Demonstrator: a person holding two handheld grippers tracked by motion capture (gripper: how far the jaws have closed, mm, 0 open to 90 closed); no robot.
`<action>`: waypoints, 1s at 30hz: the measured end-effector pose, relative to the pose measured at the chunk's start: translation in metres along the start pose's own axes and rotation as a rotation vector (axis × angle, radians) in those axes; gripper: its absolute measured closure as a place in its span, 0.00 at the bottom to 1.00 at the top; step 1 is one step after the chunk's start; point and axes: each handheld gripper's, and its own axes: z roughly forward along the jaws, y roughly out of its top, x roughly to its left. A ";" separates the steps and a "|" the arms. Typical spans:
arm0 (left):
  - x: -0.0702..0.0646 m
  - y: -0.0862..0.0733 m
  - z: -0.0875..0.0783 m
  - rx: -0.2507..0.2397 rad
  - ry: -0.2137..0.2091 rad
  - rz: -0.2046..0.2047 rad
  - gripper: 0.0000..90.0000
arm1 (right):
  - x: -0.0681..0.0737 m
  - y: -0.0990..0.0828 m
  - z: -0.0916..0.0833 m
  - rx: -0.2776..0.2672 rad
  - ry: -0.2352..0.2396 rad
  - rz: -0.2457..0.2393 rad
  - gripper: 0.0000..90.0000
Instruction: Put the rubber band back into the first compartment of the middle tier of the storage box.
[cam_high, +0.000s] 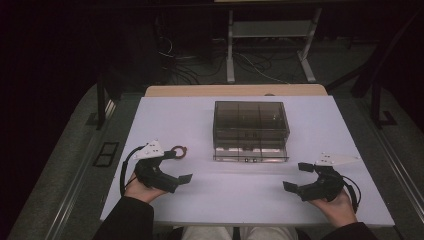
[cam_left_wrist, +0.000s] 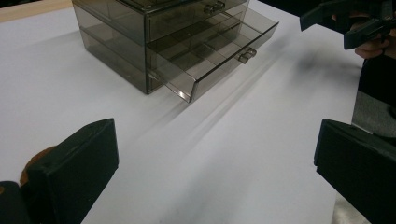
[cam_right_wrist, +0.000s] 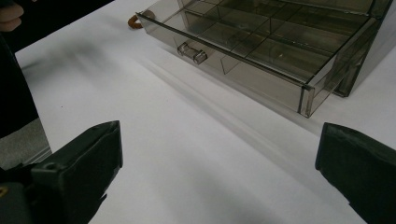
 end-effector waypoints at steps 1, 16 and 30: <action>0.001 0.001 0.000 0.005 -0.003 0.003 0.00 | 0.000 0.000 0.000 0.000 0.000 0.000 0.00; 0.014 0.012 0.003 0.051 -0.001 0.012 0.00 | 0.000 0.000 0.000 0.007 -0.002 -0.008 0.00; 0.027 0.024 0.003 0.093 0.007 0.027 0.00 | 0.000 0.000 0.001 0.015 -0.005 -0.008 0.00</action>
